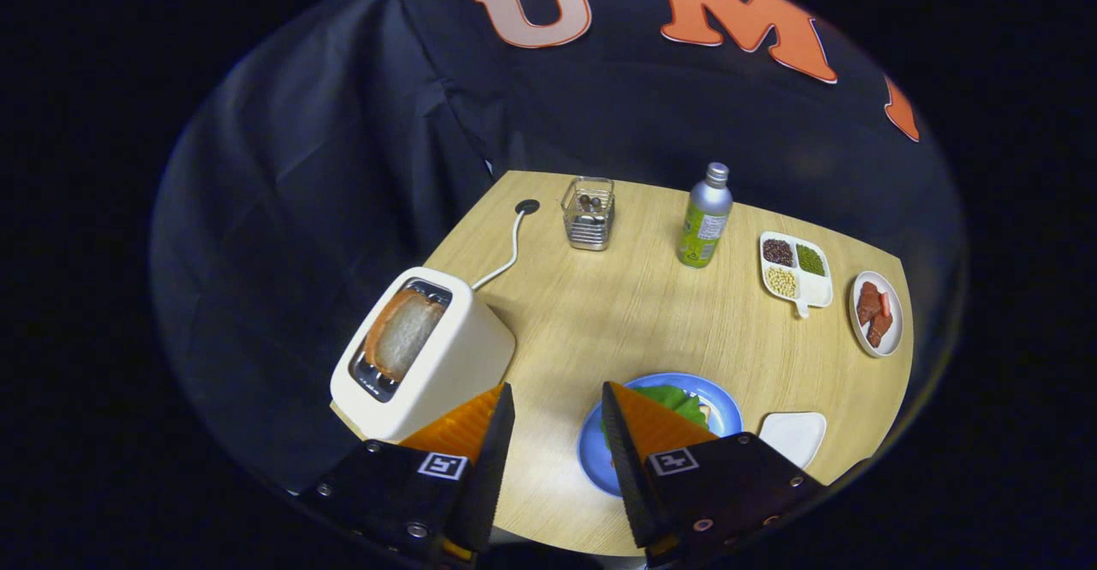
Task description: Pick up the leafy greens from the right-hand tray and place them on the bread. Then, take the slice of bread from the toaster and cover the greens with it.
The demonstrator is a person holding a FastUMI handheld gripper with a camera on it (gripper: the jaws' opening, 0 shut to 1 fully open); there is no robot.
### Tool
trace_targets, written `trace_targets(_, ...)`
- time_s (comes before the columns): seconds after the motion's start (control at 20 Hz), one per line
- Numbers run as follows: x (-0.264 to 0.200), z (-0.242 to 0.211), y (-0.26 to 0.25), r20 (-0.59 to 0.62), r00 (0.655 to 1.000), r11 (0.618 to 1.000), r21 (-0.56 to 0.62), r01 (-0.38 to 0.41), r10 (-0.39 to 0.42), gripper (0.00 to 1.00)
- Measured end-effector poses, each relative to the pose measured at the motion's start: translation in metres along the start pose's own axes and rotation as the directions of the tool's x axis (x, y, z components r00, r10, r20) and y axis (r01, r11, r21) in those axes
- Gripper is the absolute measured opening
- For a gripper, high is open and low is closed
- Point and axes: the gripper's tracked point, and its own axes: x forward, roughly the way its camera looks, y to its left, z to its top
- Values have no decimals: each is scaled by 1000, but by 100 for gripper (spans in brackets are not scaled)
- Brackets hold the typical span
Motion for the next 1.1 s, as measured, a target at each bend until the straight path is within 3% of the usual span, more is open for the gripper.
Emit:
trace_targets(0.15, 0, 10, 25, 4, 1000, 999, -47, 14, -14, 76)
trace_targets(0.3, 7, 12, 52, -36, 999, 999, -33, -21, 20, 81)
trace_targets(0.8, 30, 27, 114, -126, 992, 999, -10, -31, 29, 82)
trace_targets(1.1, 47, 27, 139, -170, 985, 1000, 1, 11, -10, 73)
